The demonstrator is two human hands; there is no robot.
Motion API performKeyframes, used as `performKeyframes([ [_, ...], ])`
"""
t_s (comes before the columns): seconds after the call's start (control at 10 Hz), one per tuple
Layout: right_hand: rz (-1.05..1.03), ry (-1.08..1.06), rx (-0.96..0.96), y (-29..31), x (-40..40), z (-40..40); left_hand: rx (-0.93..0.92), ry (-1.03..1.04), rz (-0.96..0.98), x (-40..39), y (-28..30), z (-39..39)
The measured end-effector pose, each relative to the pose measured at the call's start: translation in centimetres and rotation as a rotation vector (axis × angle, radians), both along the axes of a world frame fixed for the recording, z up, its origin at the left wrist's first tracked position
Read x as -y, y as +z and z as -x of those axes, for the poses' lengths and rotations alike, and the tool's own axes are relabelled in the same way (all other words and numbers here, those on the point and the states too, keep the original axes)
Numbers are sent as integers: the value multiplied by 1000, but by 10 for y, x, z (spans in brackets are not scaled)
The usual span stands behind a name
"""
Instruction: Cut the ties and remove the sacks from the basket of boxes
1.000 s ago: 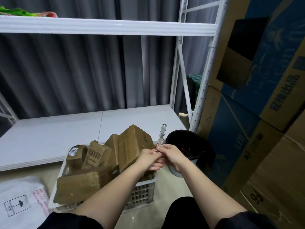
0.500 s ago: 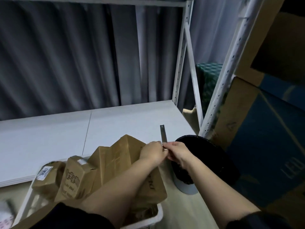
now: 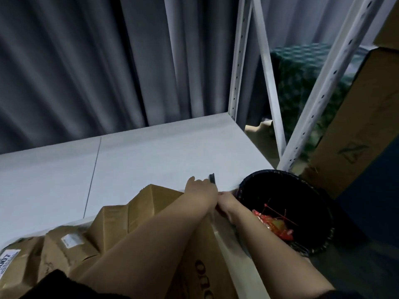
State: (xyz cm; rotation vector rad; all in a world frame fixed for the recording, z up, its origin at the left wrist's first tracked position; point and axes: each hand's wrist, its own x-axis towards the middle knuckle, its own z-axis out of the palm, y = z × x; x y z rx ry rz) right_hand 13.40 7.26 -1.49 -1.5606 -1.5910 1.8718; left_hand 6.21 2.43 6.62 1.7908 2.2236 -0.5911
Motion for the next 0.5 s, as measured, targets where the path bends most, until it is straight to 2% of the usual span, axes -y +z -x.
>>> performKeyframes([
  [0.1,6,-64,-14,-11,-6,7,4,14,55,-7,-5,4],
  [0.3,37,-287,-117,-35,-6,11,6,47,30,-9,-8,17],
  [0.4,132,-352,-171,-48,-7,17,7,65,-16,-11,-6,21],
  [0.5,163,-318,-176,-51,-6,22,50,102,-24,-10,-3,22],
])
